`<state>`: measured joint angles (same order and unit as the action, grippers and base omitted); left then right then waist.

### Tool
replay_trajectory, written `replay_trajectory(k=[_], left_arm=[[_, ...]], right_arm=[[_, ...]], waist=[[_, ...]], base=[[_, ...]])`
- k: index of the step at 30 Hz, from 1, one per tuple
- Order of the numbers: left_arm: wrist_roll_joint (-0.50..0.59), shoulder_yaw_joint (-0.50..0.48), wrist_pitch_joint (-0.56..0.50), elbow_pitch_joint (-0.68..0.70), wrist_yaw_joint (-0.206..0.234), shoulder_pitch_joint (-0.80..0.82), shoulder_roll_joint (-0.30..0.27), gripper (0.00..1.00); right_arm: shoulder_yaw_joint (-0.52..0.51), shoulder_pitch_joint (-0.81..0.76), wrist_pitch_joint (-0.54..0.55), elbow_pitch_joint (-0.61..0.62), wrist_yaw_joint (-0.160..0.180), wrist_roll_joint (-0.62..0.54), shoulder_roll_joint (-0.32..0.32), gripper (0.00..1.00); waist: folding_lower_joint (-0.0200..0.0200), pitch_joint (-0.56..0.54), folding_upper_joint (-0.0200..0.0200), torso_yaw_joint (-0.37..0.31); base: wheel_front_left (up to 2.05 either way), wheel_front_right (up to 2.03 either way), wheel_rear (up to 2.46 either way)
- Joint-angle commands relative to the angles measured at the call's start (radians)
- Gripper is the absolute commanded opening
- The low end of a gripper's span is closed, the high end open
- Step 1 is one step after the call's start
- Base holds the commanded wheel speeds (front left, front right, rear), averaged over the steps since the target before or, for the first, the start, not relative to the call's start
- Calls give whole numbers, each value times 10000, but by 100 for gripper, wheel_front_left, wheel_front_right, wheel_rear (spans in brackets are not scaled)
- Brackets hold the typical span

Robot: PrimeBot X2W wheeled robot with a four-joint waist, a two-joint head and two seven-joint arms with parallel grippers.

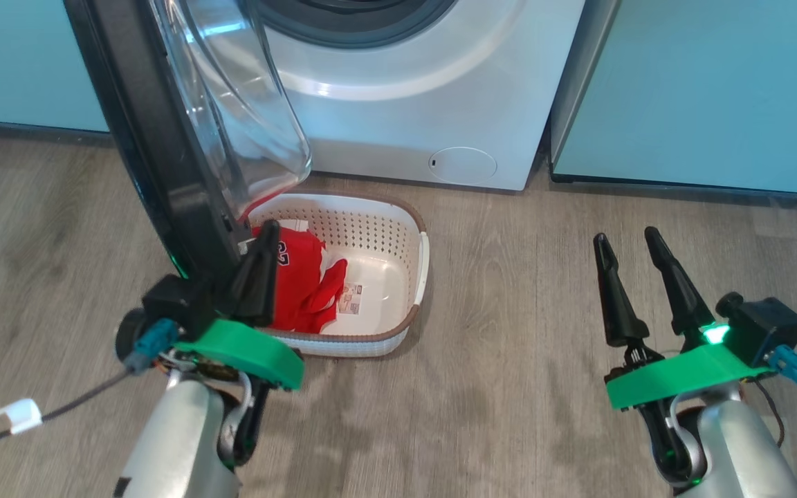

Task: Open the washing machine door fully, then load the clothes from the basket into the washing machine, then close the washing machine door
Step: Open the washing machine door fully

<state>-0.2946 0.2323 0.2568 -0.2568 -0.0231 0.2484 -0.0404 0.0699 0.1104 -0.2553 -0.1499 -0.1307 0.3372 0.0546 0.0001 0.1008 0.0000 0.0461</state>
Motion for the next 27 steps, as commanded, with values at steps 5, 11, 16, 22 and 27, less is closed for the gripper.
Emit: replay_trajectory(k=[5,11,16,22,27], left_arm=[[78,-646,49,-32,90,595,-98,0],[166,-869,49,-172,4,623,-98,0],[164,-1015,49,-275,-11,600,-98,0],[213,-1393,49,-420,-28,710,-98,0],[288,-2072,49,-498,-95,997,-98,0]], right_arm=[[185,370,-65,248,0,88,-43,100],[169,373,-65,211,0,89,-43,100],[232,371,-65,191,0,51,-43,100],[287,451,-65,180,0,-48,-43,100],[439,625,-65,157,0,-160,-43,100]], waist=[[-1,30,0,96],[-1,14,0,376],[-1,65,0,735],[-1,349,0,1249],[-1,758,0,1585]], base=[[0,0,0],[0,0,0],[0,0,0],[0,0,0],[0,0,0]])
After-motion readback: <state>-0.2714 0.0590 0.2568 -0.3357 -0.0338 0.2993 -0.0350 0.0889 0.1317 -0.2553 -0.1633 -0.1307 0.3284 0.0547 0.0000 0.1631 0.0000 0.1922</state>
